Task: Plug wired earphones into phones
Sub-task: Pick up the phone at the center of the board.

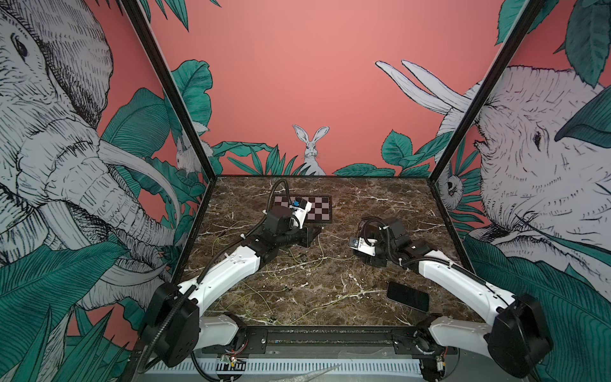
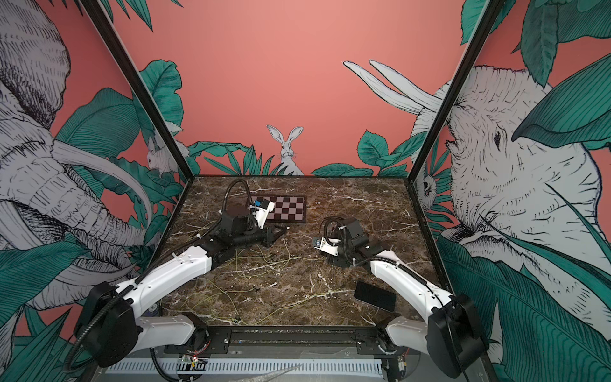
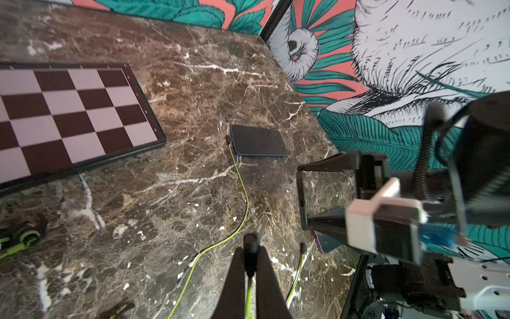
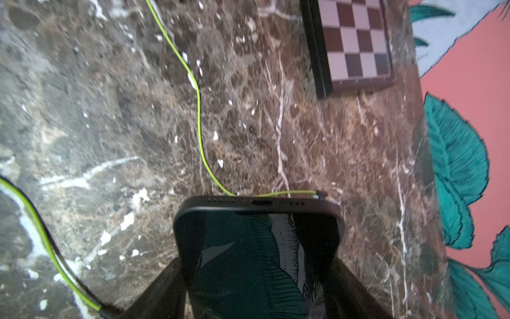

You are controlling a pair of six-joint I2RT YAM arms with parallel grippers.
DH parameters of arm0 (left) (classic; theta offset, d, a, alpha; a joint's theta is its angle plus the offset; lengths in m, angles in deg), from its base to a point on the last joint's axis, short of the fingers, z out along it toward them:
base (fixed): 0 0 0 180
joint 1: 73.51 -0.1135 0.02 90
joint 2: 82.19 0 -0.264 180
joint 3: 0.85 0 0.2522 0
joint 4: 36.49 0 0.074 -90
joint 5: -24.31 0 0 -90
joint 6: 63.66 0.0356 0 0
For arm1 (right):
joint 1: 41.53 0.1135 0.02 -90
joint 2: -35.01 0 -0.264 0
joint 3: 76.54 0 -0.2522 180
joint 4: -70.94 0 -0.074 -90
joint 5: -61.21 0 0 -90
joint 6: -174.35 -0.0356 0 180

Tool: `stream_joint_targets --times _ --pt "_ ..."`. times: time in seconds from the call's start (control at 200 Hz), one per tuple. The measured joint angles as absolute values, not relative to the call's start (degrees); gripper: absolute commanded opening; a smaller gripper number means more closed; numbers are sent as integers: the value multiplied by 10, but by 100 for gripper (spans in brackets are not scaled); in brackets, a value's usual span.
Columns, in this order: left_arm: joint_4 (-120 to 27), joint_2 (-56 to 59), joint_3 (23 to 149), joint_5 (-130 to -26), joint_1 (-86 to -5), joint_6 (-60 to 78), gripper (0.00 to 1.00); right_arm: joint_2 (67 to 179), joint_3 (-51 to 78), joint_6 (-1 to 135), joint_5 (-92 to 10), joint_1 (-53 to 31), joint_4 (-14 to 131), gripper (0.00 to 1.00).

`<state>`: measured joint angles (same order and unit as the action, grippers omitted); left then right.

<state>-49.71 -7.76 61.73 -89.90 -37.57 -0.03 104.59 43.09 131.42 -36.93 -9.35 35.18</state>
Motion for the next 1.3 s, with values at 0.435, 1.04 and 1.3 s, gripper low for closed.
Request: stream_joint_targets --times 0.435,1.04,1.3 --pt "-516 -64 617 -921 -343 -11 0 1087 364 1302 -328 -1 378 64" --pt "-486 -64 615 -937 -340 -19 0 1118 336 1297 -280 26 402 64" --pt "-491 -64 615 -931 -339 -16 0 1119 335 1297 -275 28 403 64"
